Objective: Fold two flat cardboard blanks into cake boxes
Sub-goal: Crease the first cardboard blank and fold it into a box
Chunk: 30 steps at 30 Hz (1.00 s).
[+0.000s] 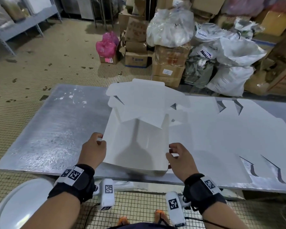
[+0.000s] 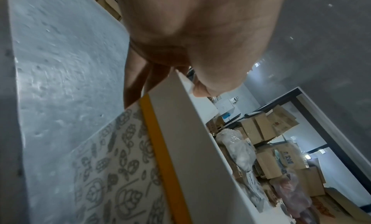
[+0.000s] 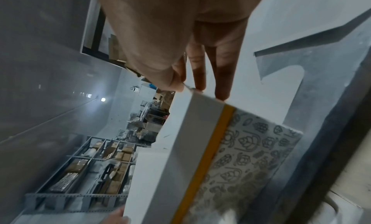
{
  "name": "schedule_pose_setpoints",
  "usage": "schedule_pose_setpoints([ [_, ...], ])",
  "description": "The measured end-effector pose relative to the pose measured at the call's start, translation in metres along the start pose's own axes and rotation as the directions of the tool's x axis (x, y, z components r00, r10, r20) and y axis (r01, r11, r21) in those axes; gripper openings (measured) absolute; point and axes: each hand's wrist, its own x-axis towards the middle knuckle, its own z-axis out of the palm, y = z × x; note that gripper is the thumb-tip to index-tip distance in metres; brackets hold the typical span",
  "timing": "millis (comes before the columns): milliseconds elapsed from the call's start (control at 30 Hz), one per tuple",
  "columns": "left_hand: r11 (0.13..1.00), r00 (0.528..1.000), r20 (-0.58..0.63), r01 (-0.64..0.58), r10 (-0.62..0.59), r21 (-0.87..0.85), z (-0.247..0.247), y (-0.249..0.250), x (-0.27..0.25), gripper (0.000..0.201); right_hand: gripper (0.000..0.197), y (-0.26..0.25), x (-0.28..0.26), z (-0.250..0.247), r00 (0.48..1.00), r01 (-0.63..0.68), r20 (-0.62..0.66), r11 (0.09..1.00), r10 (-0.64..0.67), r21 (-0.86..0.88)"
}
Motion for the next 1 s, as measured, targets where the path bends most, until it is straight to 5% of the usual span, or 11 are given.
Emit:
schedule_pose_setpoints([
  [300,0.999,0.998,0.047,0.03,-0.028,-0.042,-0.008,0.004,0.007,0.034,0.021,0.001,0.006,-0.002,1.0,-0.031,-0.002,0.999,0.031,0.04],
  [433,0.989,0.983,-0.137,-0.133,0.124,-0.058,-0.002,0.025,0.01,0.045,0.024,0.002,0.02,-0.017,0.999,-0.04,0.006,0.995,0.039,0.096],
  [533,0.969,0.967,-0.162,-0.218,0.199,-0.113,0.009,0.056,0.011,0.04,0.021,0.001,0.036,-0.032,0.998,-0.055,0.022,0.975,0.051,0.215],
  [767,0.961,0.974,0.059,-0.204,0.219,-0.185,0.076,0.129,0.007,0.028,0.018,0.018,0.095,-0.077,0.99,-0.095,0.124,0.965,0.066,0.243],
  [1000,0.991,0.93,0.351,-0.13,0.114,0.022,0.139,0.153,0.002,0.035,0.024,0.033,0.159,-0.109,0.98,-0.102,0.188,0.973,0.062,0.208],
])
